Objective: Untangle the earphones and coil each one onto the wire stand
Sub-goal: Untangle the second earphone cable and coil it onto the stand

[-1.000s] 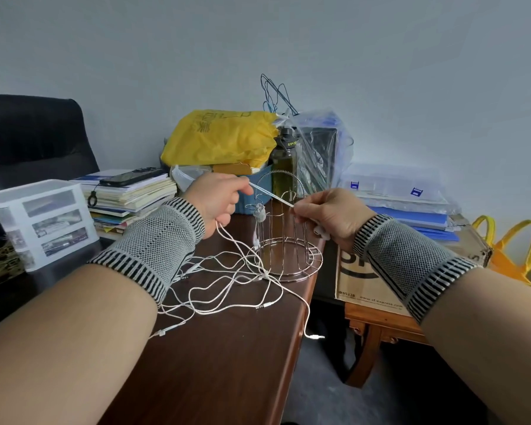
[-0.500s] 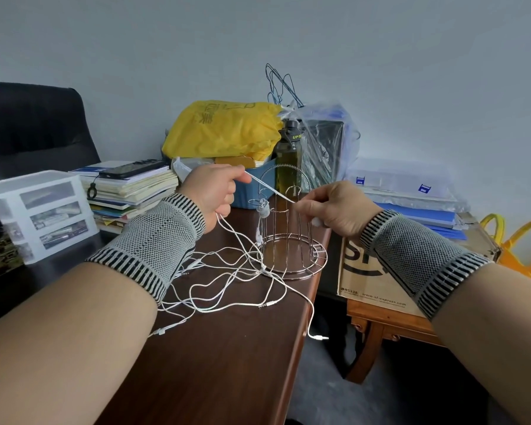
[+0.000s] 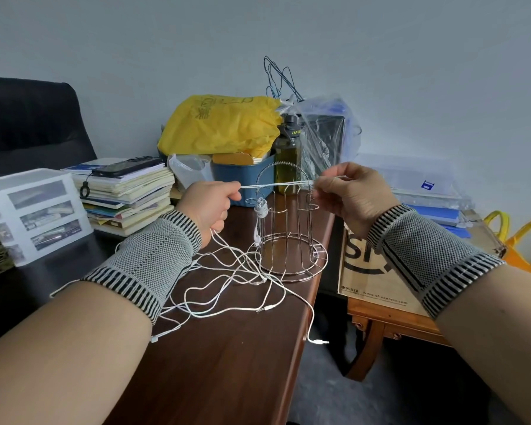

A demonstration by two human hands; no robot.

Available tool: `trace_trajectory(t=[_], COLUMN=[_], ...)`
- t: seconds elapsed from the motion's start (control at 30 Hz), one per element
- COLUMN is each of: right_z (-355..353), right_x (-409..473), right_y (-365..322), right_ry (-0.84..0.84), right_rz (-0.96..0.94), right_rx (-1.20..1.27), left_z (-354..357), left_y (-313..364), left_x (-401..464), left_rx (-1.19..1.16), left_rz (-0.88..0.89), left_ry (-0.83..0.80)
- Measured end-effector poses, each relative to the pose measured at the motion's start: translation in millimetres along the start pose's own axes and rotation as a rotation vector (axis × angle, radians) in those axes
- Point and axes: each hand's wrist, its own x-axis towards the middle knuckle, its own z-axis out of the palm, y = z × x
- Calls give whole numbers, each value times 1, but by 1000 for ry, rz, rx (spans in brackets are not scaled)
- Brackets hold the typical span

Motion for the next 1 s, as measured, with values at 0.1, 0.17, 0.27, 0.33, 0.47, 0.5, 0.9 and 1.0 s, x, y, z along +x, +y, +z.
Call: trace_trajectory(t=[0.1,0.17,0.27,0.33,0.47,0.5,0.9,1.0], right_z=[2,2,1,1,-2,-2,31,43], right_x=[3,5,10,13,12,12,31,39], right_y=[0,1,6,10,9,9,14,16], right_ry=[48,105,164,184,199,200,-10,-59], right_rz=[13,18,22,34,37,30,-472,-542], right_rx=[111,148,109,74,74,76,-1128,-1300], left_z=[-2,-3,-3,-3,-6,-6,-29,-31], left_y=[-1,-2,-4,-5,-7,-8,-28,-33], left_x=[-1,-2,-3,-3,-3,-3,-7,-13], left_rx=[47,87,140,163,210,218,128,110], left_rz=[25,58,112,123,111,114,91,97], left_ry=[-26,-53,-58,-59,-103,-105,100,47])
